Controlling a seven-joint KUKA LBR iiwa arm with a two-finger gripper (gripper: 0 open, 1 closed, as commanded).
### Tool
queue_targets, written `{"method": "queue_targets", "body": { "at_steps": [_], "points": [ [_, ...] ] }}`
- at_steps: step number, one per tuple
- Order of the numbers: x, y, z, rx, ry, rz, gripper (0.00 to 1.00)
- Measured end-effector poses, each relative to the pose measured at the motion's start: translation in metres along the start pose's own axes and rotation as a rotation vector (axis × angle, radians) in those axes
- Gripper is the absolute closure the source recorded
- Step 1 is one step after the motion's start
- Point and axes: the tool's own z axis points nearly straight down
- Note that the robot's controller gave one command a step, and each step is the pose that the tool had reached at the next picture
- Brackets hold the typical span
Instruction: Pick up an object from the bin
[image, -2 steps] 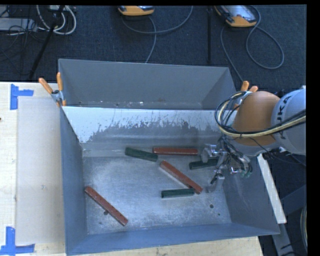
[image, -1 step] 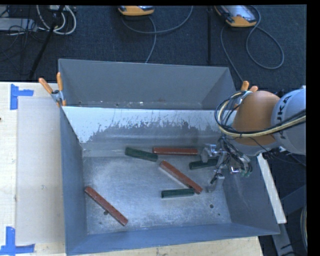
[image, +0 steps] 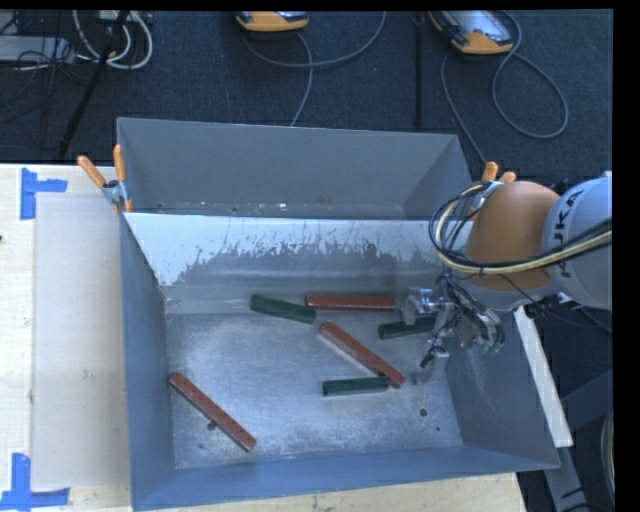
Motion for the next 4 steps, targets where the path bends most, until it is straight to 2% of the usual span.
{"method": "queue_targets", "body": {
  "at_steps": [1, 2, 3, 4],
  "points": [
    [0.0, 0.0, 0.0, 0.0, 0.0, -0.003, 0.0],
    [-0.001, 0.001, -0.002, 0.0, 0.0, -0.004, 1.0],
    [-0.004, 0.001, -0.074, 0.001, -0.007, -0.007, 1.0],
    [-0.005, 0.002, -0.085, 0.0, -0.001, -0.008, 1.0]
  ]
}}
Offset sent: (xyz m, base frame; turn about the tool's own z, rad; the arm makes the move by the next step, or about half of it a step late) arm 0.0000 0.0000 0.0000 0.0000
